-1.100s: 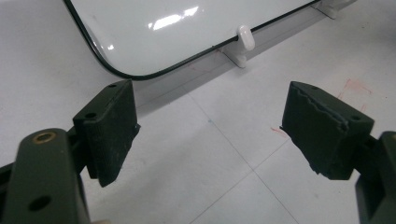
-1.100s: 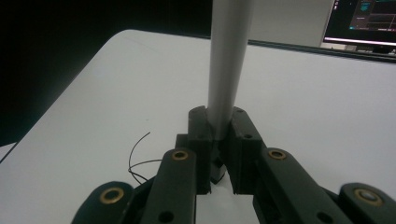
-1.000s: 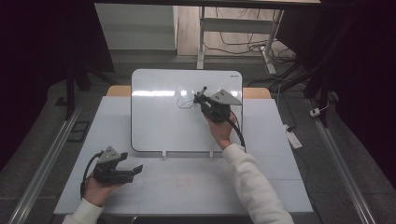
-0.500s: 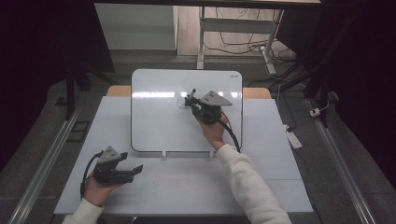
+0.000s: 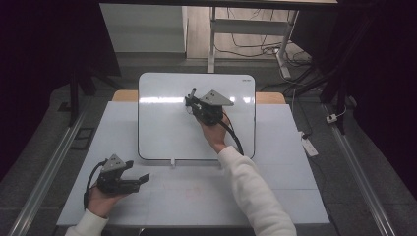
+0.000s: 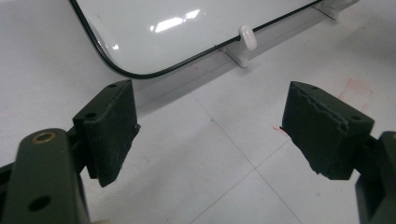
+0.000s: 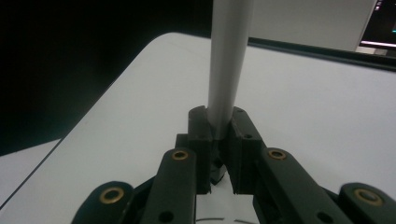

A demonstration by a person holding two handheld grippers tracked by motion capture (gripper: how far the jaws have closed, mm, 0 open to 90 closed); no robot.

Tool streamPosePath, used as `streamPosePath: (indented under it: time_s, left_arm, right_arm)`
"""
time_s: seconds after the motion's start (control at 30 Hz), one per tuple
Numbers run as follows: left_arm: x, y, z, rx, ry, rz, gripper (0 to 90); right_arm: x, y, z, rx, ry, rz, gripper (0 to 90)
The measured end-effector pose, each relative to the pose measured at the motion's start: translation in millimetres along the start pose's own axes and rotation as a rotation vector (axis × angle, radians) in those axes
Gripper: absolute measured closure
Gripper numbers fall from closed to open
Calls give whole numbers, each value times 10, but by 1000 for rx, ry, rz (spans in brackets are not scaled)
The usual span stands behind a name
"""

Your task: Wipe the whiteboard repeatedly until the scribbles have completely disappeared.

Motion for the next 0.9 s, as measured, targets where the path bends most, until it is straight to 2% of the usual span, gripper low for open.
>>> streamPosePath:
  time_s: [0.1,0.2,0.27,0.3,0.37,0.47,0.5,0.57,0.67,0.73,0.8,0.83,0.9]
  left_arm:
    - [-2,9,-12,0,5,4,188]
    - [-6,12,-19,0,8,4,188]
    - [-8,12,-17,0,7,3,188]
    - [-8,9,-14,2,6,3,188]
    - [-7,8,-6,1,2,1,188]
    - [-4,9,-7,1,4,4,188]
    - [-4,6,-11,1,5,3,188]
    - [-8,-1,-14,1,5,-1,188]
    - [-8,-2,-6,0,3,-2,188]
    - [-7,2,-2,1,2,-1,188]
    - [-5,6,0,1,5,2,188]
    - [-5,6,-2,2,5,3,188]
    - [-6,-1,-8,1,6,0,188]
  right_arm:
    - [-2,0,-29,5,16,-13,809]
    - [-97,39,-174,59,50,-52,809]
    - [-139,71,-217,71,47,-57,809]
    - [-134,79,-202,69,45,-57,809]
    - [-92,79,-126,34,42,-41,809]
    - [-49,81,-18,12,5,-22,809]
    - [-55,84,-29,10,9,-21,809]
    - [-94,85,-113,43,20,-36,809]
    - [-160,107,-223,69,60,-61,809]
    - [-139,128,-167,53,53,-53,809]
    - [-107,156,-60,20,22,-39,809]
    - [-106,172,-35,19,3,-37,809]
    - [-134,202,-75,30,17,-45,809]
Point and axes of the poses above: each handheld gripper's, and its own axes: y roughly backward along the jaws, x roughly out of its top, z roughly to its right, the point moved 7 cm from there along -y, roughly forward along the jaws, and after that the axes turned 7 degrees about z, right-handed, at the moved point
